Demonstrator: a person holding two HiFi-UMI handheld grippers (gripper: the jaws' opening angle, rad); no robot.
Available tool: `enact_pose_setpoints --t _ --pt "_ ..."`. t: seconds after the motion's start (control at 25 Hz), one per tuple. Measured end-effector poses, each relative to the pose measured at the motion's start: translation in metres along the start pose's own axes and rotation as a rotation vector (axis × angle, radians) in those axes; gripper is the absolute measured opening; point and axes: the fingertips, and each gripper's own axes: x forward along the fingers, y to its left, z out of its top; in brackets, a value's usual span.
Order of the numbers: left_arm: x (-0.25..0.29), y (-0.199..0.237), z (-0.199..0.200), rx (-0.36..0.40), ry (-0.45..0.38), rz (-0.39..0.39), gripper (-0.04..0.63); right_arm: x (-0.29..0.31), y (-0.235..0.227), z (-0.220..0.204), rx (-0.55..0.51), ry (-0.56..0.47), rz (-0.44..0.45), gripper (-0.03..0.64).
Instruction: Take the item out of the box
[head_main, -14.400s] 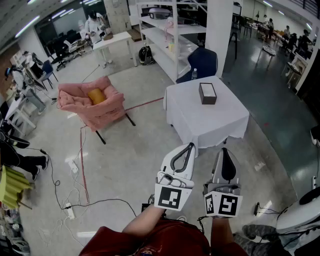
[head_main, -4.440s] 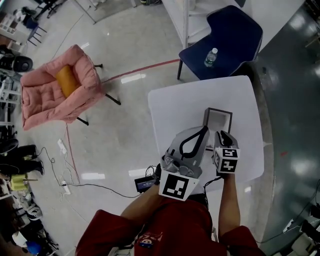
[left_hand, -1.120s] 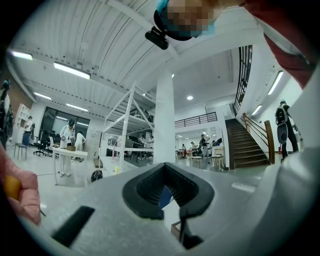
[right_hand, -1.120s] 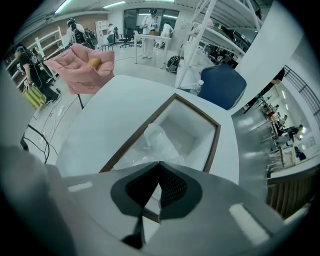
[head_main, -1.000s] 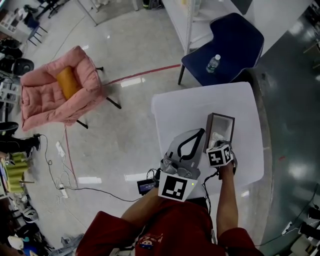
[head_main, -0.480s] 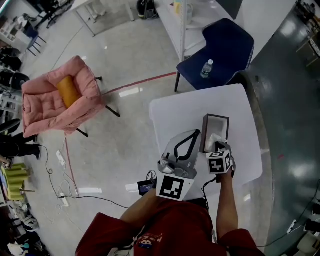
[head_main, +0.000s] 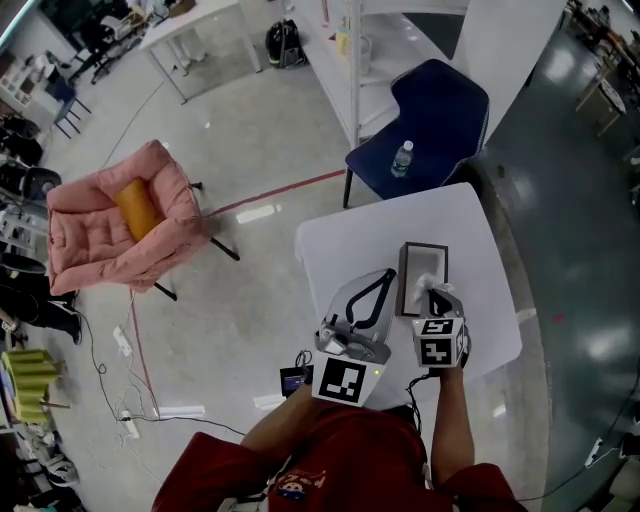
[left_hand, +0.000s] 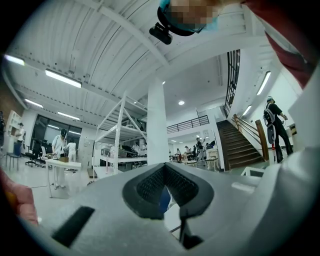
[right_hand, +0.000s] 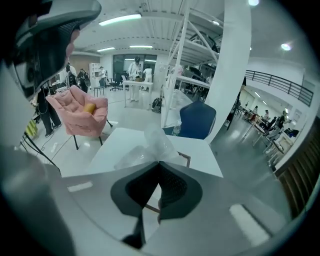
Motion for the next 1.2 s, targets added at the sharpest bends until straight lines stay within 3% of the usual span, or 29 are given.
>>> enact_pose_setpoints --t 0.36,1.04,1.2 --pt "-0.005 -0.001 0.022 0.024 -0.046 -0.027 0.002 -0.059 -0.008 0.051 0.081 -0.223 -0.078 0.002" --pt "-0.024 -0.003 0.058 0.043 -0.119 -0.057 0.002 -0.164 -0.011 0.108 0.165 -0.596 -0.212 0.002" --pt "-0.021 -0.002 0.071 -0.059 -0.195 -0.037 0.002 -0.186 -0.015 0.123 0.180 -0.677 -0.239 0.002"
